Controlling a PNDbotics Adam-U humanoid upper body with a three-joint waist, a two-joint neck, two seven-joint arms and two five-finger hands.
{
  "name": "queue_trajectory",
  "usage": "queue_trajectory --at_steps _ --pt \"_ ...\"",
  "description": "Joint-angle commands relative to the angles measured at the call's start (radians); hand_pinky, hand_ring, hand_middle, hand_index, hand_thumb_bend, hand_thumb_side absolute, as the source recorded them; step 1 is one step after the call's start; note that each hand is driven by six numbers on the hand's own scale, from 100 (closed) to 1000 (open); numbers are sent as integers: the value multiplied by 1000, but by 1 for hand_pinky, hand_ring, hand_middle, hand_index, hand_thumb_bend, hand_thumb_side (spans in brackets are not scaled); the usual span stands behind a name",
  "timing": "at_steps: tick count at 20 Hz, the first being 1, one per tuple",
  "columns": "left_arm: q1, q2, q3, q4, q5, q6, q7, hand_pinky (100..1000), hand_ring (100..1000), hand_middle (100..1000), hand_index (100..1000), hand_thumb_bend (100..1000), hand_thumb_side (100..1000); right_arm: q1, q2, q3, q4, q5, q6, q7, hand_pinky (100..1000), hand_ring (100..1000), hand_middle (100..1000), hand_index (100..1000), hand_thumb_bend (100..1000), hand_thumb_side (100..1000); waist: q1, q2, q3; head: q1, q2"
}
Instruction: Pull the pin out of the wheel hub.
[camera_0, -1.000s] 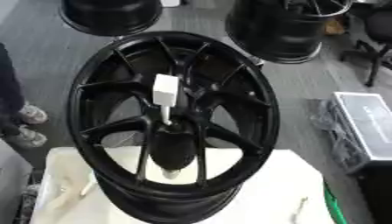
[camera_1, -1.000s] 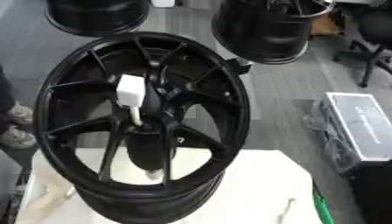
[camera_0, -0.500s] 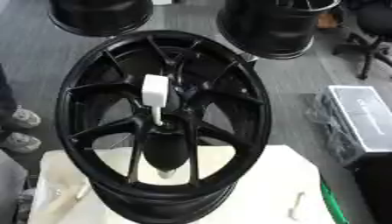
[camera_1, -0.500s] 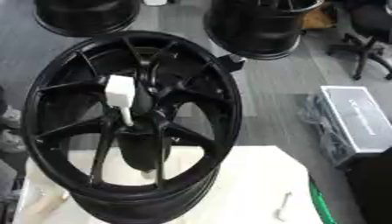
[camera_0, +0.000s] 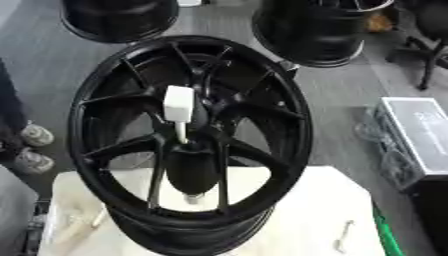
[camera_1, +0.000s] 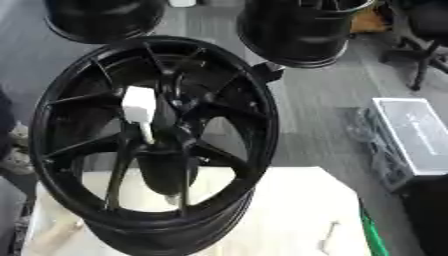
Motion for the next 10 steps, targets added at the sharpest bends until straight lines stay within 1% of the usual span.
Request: queue_trajectory --at_steps 1,2,4,7,10 --pt "-3 6 7 -17 5 -2 3 549 489 508 644 671 800 -10 34 13 -122 33 -8 -12 714 657 692 833 100 677 5 -14 -1 2 -2" --pt "-3 5 7 -17 6 -2 3 549 489 508 644 671 800 -13 57 22 -166 47 -11 -8 713 654 690 832 100 674 6 -14 -2 1 -2" --pt "-5 3 6 -17 7 -2 3 548 489 508 644 671 799 -20 104 44 -261 69 -23 -2 694 617 658 819 100 633 9 -12 -4 3 -2" --pt "-8 -1 4 -17 7 -3 2 548 488 508 644 671 799 -41 176 89 -393 83 -44 10 681 591 628 805 100 611 15 -6 -6 10 -2" --pt "-10 -5 3 -17 7 -5 1 548 488 508 644 672 798 -61 223 139 -475 75 -53 27 674 579 616 797 100 610 20 0 -6 14 -2"
